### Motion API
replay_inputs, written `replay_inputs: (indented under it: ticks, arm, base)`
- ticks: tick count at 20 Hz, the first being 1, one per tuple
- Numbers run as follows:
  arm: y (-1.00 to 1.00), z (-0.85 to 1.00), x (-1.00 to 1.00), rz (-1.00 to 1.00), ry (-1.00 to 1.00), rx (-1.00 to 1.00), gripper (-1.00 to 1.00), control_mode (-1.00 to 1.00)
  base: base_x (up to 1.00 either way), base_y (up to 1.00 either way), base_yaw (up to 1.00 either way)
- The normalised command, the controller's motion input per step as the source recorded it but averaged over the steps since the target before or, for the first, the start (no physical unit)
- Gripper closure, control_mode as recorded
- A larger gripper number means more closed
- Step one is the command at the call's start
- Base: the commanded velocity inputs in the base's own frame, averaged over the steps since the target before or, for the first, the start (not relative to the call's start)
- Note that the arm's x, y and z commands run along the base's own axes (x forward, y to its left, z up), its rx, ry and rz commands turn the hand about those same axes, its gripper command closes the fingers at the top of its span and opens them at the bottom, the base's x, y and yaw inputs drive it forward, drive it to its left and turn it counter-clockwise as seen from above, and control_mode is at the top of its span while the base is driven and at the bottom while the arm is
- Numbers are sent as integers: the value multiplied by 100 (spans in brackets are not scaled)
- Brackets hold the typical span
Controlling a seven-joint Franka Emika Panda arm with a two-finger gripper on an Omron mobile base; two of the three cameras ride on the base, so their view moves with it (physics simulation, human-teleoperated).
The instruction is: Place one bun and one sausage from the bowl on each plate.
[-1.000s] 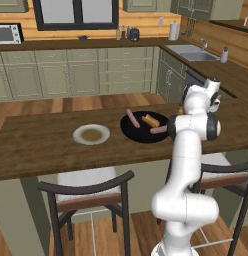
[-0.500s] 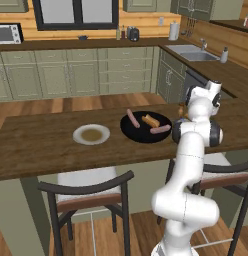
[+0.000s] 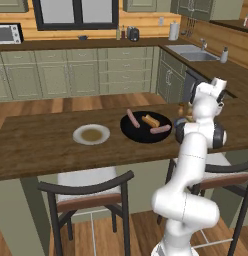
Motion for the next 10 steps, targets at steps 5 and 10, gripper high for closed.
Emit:
replay_inputs:
  ticks: [5, 10]
  arm:
    - [33, 7, -11, 0, -17, -4, -100, -100]
    - [94, 37, -34, 0, -3, -12, -100, -100]
  base:
    - [0, 0, 0]
    - [0, 0, 0]
